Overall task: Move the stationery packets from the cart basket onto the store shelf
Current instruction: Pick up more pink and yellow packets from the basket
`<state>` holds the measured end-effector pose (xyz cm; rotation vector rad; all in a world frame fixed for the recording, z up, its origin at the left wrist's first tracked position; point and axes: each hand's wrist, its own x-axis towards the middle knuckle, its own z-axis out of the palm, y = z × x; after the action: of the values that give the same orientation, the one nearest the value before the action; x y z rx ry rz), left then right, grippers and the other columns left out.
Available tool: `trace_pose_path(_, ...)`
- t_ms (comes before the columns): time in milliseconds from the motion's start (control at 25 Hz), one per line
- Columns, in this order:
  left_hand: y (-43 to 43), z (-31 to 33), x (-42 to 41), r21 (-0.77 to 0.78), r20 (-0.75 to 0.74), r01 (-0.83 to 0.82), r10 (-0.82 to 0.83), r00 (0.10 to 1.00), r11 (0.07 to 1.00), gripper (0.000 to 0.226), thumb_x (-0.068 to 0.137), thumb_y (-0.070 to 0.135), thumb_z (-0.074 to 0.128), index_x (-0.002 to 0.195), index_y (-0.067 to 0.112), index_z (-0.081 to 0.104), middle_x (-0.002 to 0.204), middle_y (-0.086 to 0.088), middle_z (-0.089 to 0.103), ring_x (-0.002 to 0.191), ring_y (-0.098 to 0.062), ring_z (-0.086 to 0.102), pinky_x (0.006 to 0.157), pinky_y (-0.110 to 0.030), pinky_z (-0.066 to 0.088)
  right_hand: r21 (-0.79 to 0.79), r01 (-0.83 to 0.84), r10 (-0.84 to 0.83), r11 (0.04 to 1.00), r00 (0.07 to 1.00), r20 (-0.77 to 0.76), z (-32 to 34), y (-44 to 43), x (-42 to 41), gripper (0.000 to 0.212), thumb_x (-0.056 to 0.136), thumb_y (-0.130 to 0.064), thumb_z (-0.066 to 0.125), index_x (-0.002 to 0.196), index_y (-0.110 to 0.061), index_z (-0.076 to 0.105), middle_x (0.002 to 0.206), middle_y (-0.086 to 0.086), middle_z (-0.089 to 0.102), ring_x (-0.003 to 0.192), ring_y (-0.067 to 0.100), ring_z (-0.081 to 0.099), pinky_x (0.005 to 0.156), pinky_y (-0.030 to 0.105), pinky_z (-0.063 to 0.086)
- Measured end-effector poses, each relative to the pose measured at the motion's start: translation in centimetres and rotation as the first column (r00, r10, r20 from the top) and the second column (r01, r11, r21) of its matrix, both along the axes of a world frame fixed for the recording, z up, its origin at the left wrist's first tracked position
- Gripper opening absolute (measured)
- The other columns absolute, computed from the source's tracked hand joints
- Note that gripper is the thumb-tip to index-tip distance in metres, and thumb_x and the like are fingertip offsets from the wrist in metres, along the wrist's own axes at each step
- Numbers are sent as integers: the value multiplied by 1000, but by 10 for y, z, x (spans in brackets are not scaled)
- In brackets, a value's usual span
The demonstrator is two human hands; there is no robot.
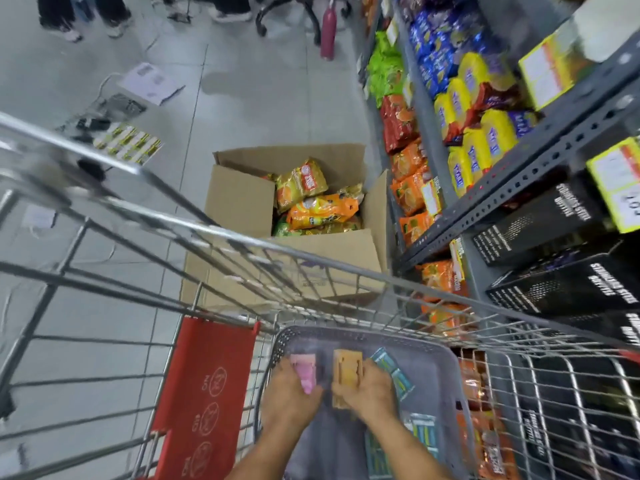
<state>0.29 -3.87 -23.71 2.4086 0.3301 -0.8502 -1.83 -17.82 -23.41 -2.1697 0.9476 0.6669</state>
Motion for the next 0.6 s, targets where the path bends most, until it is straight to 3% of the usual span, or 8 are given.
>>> trace_pose_path(120,-22,49,0,-149,-27,-31,27,999,988,41,66,36,71,99,13,62,96,-7,71,95,-25,68,81,-30,55,161,315,-331,935,940,85,53,-33,-26,19,62,-28,82,70,-19,67,62,-7,67,73,16,69,59,21,50)
trace_pose_path(200,-50,86,-4,-264,-14,32,-38,999,964,42,71,39,74,101,15,60,95,-4,69,97,-22,67,86,-30,53,291,495,-552,819,817,164,102,-60,-49,23,61,-6,85,61,-14,64,47,-7,66,55,11,66,49,13,48)
trace_pose_path(280,-77,124,-10,-300,11,129,-132,991,945,42,76,43,71,107,20,54,89,0,62,91,-20,64,81,-27,51,360,573,-666,736,707,237,154,-87,-75,28,56,7,86,63,-9,64,48,-5,68,46,4,64,44,10,46)
trace_pose_path(360,-103,164,-16,-335,47,217,-214,976,917,50,77,50,67,116,24,49,94,0,61,93,-18,62,85,-28,49,386,591,-704,708,632,323,204,-112,-104,31,55,5,87,69,-13,67,59,1,73,51,9,67,54,22,54)
trace_pose_path(440,-150,215,-29,-402,70,337,-339,938,851,56,74,51,70,117,25,46,96,2,61,90,-16,60,88,-30,50,399,653,-760,644,488,429,257,-143,-147,30,55,-3,89,71,-14,66,67,6,76,60,18,68,64,38,55)
trace_pose_path(600,-237,314,-80,-547,325,446,-311,893,708,39,62,27,88,91,16,64,65,5,64,61,-16,61,70,-22,53,428,750,-808,504,236,539,335,-191,-229,36,58,-20,89,85,-12,65,67,3,73,58,16,65,54,28,46)
